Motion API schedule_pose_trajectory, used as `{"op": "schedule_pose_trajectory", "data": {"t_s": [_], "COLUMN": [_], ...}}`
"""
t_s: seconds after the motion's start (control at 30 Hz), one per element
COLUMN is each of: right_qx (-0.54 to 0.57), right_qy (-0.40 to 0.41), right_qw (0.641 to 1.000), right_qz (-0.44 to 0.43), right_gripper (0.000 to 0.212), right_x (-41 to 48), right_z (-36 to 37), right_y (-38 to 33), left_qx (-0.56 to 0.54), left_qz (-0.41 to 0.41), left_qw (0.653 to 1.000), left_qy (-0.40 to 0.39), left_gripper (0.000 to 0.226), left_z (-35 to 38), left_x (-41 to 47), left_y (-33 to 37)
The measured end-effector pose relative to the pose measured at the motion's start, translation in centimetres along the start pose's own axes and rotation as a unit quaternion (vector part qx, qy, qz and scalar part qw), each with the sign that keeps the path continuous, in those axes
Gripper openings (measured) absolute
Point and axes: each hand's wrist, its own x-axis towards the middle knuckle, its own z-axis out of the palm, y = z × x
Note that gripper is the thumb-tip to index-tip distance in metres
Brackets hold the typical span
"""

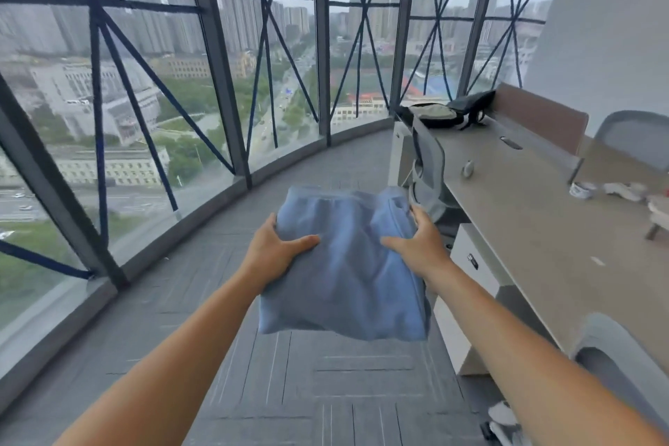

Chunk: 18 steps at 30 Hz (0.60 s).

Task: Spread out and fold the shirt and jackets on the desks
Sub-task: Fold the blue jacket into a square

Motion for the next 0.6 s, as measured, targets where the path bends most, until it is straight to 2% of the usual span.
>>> {"op": "schedule_pose_trajectory", "data": {"t_s": [0.2,0.43,0.6], "right_qx": [-0.028,-0.056,-0.058], "right_qy": [0.044,0.110,0.137], "right_qw": [0.998,0.991,0.988], "right_qz": [0.018,0.047,0.044], "right_gripper": [0.075,0.062,0.071], "right_x": [16.2,34.7,47.1], "right_z": [1.4,-1.2,-2.4], "right_y": [1.6,1.5,2.7], "left_qx": [-0.024,-0.050,-0.053], "left_qz": [0.020,0.043,0.049], "left_qw": [0.999,0.989,0.985], "left_qy": [-0.045,-0.131,-0.158], "left_gripper": [0.074,0.073,0.072], "left_z": [5.2,11.4,15.7], "left_x": [18.9,40.5,53.7], "left_y": [-1.9,1.5,2.6]}}
